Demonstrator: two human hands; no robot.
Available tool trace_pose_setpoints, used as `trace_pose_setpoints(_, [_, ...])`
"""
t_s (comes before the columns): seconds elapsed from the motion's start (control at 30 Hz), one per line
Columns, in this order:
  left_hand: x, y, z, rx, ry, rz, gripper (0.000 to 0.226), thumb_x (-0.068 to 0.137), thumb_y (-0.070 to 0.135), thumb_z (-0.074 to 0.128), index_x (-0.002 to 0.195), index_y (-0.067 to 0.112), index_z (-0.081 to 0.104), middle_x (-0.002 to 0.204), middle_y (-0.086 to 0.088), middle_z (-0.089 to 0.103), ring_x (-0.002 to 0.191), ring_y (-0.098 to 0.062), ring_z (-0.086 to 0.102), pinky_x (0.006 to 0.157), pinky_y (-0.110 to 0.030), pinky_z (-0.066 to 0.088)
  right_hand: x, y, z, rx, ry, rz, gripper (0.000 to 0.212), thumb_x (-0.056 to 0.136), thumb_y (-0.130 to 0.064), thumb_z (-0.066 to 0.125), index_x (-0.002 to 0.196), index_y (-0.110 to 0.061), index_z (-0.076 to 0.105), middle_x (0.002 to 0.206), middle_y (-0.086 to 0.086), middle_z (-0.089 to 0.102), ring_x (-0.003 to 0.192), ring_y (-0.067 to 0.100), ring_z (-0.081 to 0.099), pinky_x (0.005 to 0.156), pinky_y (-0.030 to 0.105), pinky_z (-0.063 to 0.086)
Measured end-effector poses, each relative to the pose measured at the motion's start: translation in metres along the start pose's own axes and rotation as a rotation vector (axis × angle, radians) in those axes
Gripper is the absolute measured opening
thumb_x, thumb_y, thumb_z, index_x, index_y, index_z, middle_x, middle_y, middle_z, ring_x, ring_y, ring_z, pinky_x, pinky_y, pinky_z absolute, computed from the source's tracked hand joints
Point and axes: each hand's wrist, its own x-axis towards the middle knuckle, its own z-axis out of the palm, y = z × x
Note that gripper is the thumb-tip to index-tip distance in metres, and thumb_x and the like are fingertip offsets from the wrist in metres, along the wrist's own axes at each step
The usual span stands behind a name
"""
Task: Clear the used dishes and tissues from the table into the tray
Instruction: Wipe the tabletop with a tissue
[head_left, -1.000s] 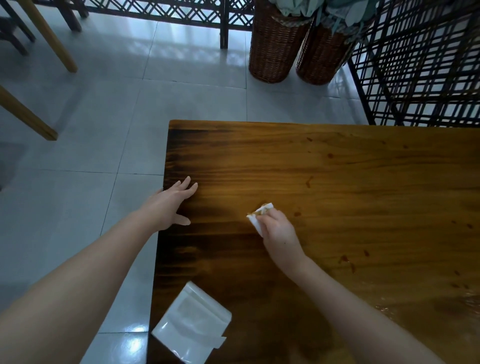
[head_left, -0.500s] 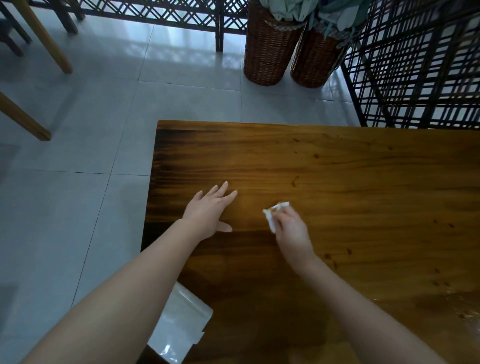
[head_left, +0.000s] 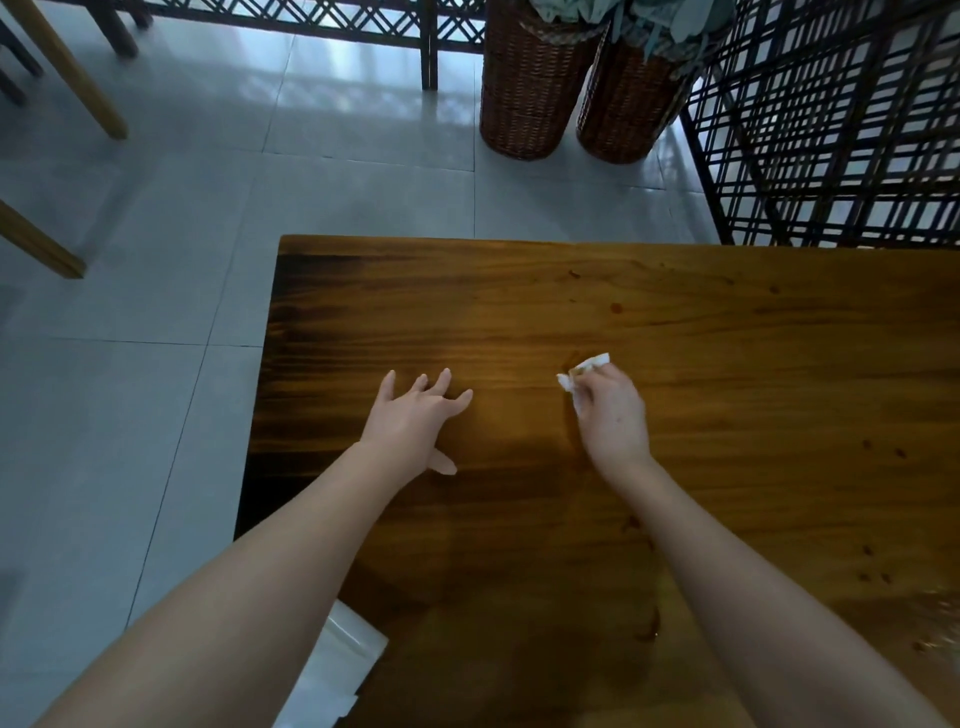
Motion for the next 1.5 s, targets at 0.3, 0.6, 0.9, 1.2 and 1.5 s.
trace_pose_setpoints(0.3, [0.001, -0.001, -0.001, -0.014, -0.010, 0.001, 0.093, 0.081, 0.043, 0.069, 0.150, 0.038, 0.008, 0.160, 0.001, -0.001, 0.147, -0.024, 0.004, 0.116, -0.050, -0.002, 0.019, -0.004, 0.007, 0.078, -0.031, -0.142, 0.020, 0.087, 0.002, 0.060, 0.104, -0.003, 0.070, 0.100, 0.007, 0.066, 0.094, 0.020, 0.060, 0.082, 0.027, 0.048])
trace_pose_setpoints(0.6, [0.001, -0.001, -0.003, -0.038, -0.008, -0.010, 0.093, 0.080, 0.042, 0.071, 0.150, 0.039, 0.010, 0.160, 0.002, 0.000, 0.147, -0.023, 0.006, 0.116, -0.049, 0.001, 0.036, -0.017, 0.022, -0.039, -0.160, -0.214, 0.022, 0.086, 0.005, 0.056, 0.099, -0.007, 0.070, 0.099, 0.004, 0.061, 0.090, 0.019, 0.058, 0.075, 0.032, 0.051])
trace_pose_setpoints(0.9, [0.003, -0.003, -0.002, -0.058, -0.013, -0.007, 0.093, 0.080, 0.041, 0.071, 0.150, 0.039, 0.009, 0.160, 0.003, -0.001, 0.147, -0.022, 0.003, 0.116, -0.048, -0.001, 0.112, -0.038, 0.024, 0.072, -0.063, -0.108, 0.020, 0.093, -0.006, 0.053, 0.091, -0.003, 0.072, 0.093, 0.005, 0.061, 0.080, 0.013, 0.052, 0.066, 0.016, 0.037])
trace_pose_setpoints(1.2, [0.007, -0.004, 0.000, -0.050, -0.019, 0.010, 0.091, 0.081, 0.043, 0.069, 0.150, 0.039, 0.009, 0.160, 0.003, -0.003, 0.147, -0.023, 0.001, 0.116, -0.048, -0.004, 0.106, -0.089, 0.054, 0.003, -0.120, -0.318, 0.030, 0.084, 0.004, 0.061, 0.112, -0.006, 0.065, 0.109, 0.007, 0.058, 0.095, 0.018, 0.057, 0.075, 0.020, 0.044])
trace_pose_setpoints(1.5, [0.008, -0.005, 0.002, -0.037, -0.015, 0.025, 0.093, 0.082, 0.046, 0.068, 0.150, 0.038, 0.005, 0.160, 0.002, -0.003, 0.147, -0.023, 0.001, 0.115, -0.047, -0.006, 0.160, 0.012, 0.012, -0.116, 0.112, 0.069, 0.020, 0.090, -0.004, 0.053, 0.097, 0.000, 0.071, 0.097, 0.019, 0.063, 0.092, 0.035, 0.055, 0.077, 0.042, 0.044])
